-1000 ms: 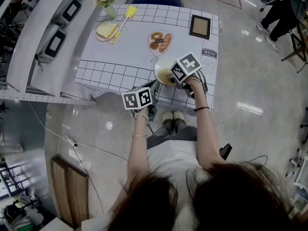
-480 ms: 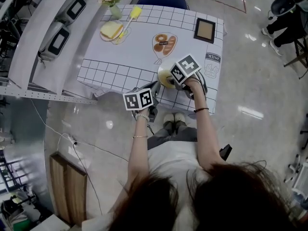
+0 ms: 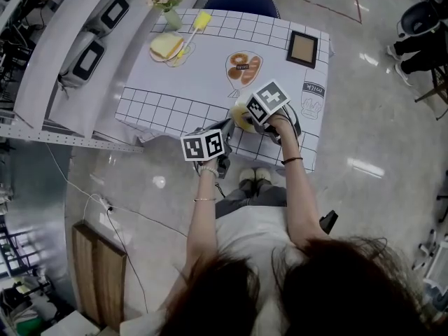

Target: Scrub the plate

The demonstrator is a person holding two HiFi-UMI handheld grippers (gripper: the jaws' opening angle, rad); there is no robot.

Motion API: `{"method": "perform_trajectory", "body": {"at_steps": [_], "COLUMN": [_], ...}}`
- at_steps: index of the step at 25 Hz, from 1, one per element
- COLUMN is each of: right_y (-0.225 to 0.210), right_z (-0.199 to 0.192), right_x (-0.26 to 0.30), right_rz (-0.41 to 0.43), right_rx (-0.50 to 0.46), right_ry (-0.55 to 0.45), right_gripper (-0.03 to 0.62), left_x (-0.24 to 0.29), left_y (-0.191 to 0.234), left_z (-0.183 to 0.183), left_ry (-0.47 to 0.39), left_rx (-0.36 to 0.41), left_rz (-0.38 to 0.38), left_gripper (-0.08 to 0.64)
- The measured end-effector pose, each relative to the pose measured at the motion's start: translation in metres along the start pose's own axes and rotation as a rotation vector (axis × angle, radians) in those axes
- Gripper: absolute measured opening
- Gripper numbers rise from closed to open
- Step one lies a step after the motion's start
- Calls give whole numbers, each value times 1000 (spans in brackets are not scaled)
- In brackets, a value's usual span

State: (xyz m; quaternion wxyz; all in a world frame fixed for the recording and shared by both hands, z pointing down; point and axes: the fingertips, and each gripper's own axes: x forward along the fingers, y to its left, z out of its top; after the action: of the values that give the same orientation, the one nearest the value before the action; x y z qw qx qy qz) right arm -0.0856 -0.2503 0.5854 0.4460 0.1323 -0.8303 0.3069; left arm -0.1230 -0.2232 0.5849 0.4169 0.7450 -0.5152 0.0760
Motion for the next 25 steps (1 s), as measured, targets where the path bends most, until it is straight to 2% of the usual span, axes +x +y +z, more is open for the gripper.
{"method": "perform_trajectory", "body": {"at_steps": [11, 25], "right_y": [-4, -14], "right_z": [12, 26], "right_x": [4, 6], "right_rz": [-10, -32], "right_rx": [-10, -16], "right_ry": [-1, -16], "right_gripper": [80, 80], "left_x": [2, 11], "left_y": [8, 1], "left_z": [10, 19], "left_ry": [-1, 33], "left_rx": [11, 51], "left_rz": [7, -52], "left_gripper": [11, 11]}}
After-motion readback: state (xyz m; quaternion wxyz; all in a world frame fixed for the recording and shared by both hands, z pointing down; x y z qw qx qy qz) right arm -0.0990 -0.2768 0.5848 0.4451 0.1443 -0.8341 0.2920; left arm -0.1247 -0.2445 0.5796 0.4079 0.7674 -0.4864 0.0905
